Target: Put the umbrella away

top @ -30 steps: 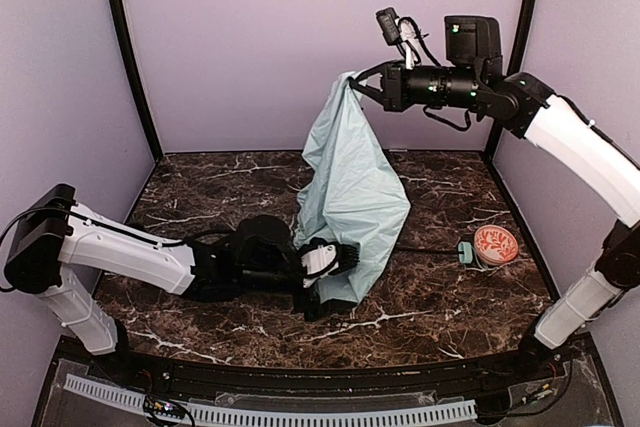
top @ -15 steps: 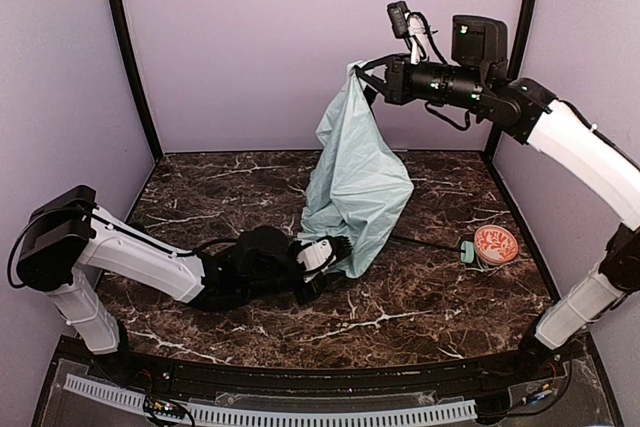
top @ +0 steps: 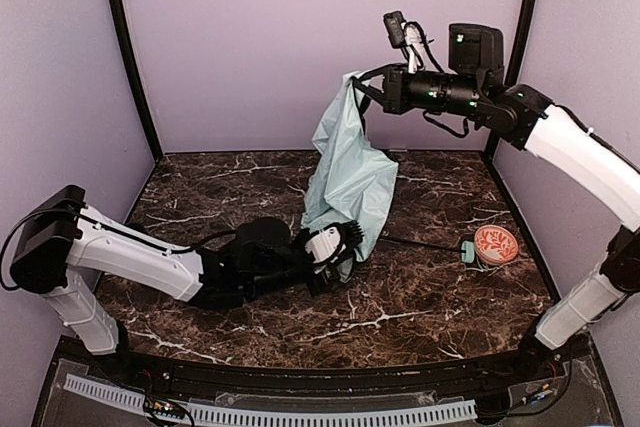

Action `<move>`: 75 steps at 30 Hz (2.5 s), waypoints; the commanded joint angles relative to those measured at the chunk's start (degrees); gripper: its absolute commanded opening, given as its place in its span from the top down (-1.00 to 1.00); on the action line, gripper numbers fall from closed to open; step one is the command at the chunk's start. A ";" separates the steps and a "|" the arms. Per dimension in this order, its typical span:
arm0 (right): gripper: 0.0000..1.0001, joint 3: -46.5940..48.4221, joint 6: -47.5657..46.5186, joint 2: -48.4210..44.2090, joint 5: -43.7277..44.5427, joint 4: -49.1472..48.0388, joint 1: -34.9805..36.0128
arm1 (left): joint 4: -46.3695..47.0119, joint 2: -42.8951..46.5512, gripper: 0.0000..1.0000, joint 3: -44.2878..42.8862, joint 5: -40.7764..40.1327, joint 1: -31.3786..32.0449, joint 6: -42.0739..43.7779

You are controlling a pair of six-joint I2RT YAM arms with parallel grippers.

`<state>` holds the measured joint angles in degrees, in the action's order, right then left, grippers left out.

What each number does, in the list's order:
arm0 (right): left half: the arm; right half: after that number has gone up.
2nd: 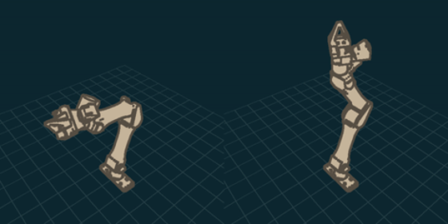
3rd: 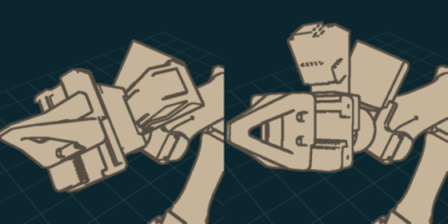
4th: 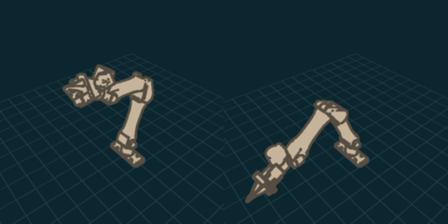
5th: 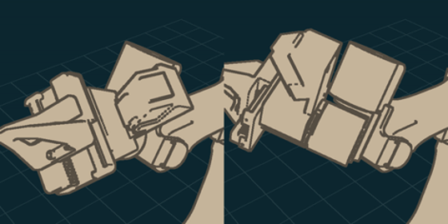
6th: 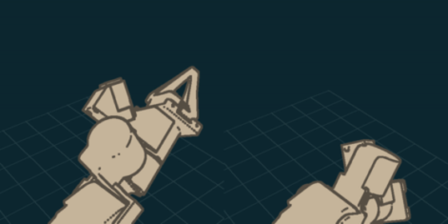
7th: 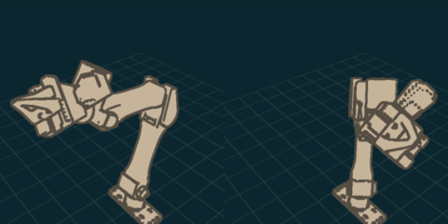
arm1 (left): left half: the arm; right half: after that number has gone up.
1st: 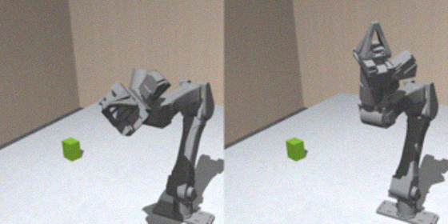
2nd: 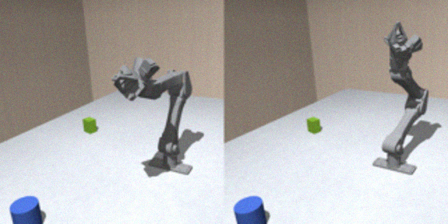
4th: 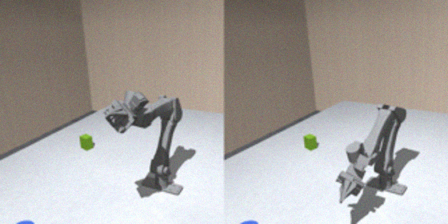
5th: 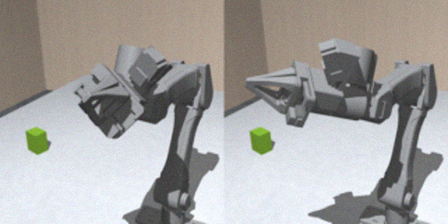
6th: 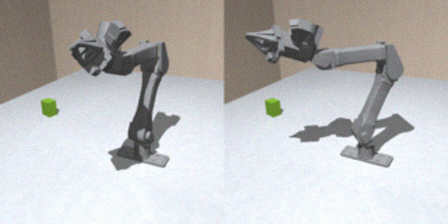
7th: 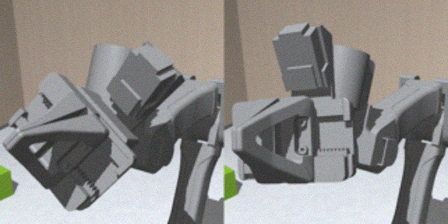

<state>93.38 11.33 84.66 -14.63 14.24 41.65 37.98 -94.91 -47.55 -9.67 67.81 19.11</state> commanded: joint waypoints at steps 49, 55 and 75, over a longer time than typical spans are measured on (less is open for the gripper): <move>0.98 -30.60 -1.13 -8.45 -26.82 10.33 2.28 | -4.30 -12.08 0.79 -4.15 0.21 -14.32 -3.79; 1.00 -49.97 13.91 -6.97 -27.45 -15.87 5.73 | -1.86 -7.77 0.28 -1.05 2.51 -16.52 -5.90; 1.00 -47.09 9.77 -0.16 -22.07 -27.48 10.92 | -21.91 20.85 -0.66 6.72 23.84 -17.64 -17.30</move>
<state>43.20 22.87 86.91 -38.28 -8.91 50.89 20.25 -80.82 -42.37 7.73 50.17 7.53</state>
